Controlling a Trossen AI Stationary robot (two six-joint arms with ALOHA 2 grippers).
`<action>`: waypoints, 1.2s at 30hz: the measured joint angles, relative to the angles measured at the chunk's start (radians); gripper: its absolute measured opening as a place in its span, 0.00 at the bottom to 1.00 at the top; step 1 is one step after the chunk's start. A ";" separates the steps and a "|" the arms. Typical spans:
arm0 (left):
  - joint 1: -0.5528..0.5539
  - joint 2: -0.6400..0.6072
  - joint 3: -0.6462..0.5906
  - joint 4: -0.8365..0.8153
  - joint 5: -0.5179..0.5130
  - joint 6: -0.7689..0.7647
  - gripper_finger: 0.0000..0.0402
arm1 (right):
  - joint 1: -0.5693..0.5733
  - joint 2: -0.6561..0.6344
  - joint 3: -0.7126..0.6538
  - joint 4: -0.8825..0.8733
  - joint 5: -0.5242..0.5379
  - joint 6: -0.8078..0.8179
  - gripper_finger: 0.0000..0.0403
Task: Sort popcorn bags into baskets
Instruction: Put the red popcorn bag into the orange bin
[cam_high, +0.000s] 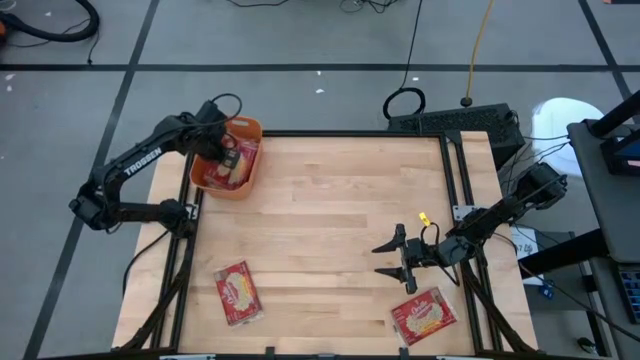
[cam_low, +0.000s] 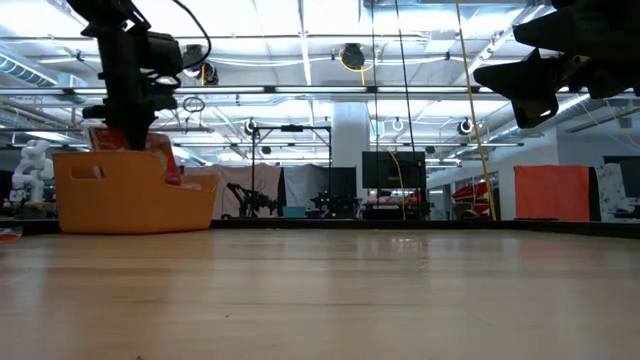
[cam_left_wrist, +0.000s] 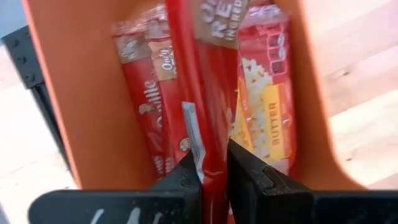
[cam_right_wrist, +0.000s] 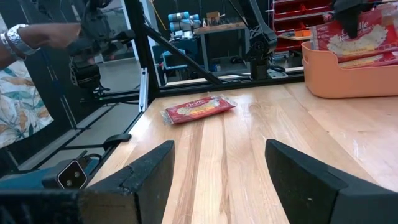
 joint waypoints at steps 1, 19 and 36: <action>0.000 0.000 -0.004 -0.005 -0.011 0.000 0.12 | 0.000 0.000 0.000 0.000 0.000 0.000 0.60; -0.001 0.002 -0.009 -0.029 -0.084 -0.042 0.54 | 0.000 0.000 0.000 0.000 0.000 0.000 0.60; -0.170 -0.088 -0.009 0.074 -0.151 -0.062 0.43 | 0.000 0.000 0.000 -0.008 -0.001 0.001 0.60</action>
